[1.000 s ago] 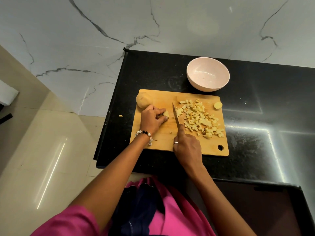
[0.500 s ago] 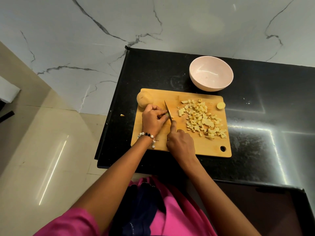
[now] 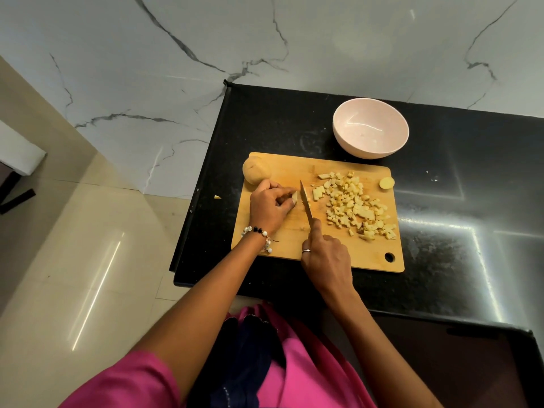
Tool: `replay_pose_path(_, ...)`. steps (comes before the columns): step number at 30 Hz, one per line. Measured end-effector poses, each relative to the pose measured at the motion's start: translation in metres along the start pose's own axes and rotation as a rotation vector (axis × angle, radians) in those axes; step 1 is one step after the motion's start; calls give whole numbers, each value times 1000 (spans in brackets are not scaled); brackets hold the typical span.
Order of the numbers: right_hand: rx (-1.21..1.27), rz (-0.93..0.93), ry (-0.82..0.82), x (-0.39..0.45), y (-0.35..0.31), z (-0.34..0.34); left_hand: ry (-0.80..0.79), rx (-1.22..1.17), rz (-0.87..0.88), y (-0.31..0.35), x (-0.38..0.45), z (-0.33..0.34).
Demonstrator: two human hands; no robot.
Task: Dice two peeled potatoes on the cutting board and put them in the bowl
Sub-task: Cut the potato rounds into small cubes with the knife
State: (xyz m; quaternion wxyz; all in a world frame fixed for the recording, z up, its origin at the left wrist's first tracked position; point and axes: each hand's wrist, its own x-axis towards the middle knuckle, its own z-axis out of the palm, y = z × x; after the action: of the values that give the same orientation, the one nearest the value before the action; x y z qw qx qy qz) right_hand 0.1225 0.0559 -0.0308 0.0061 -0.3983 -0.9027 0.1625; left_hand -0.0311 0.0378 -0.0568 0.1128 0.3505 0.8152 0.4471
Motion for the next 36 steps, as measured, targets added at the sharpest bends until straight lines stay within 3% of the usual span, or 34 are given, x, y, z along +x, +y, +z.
replay_pose_path(4,33,-44,45,-4,-7,-4,28,-16,11,-3,-1,-5)
replay_pose_path(10,-9,-45,-16,-2,-18,6,236,-92,-56,-4,-8,-3)
replay_pose_path(21,0,123,41,6,15,-9,194,-49,-17,-2,-9,-2)
replay_pose_path(30,-200,76,146,-2,36,-30,125,-66,-64,10,-9,0)
replay_pose_path(33,-300,15,281,-4,50,-36,37,9,88,22,-9,4)
replay_pose_path(36,-362,-15,359,-5,68,-42,-77,165,360,38,-10,13)
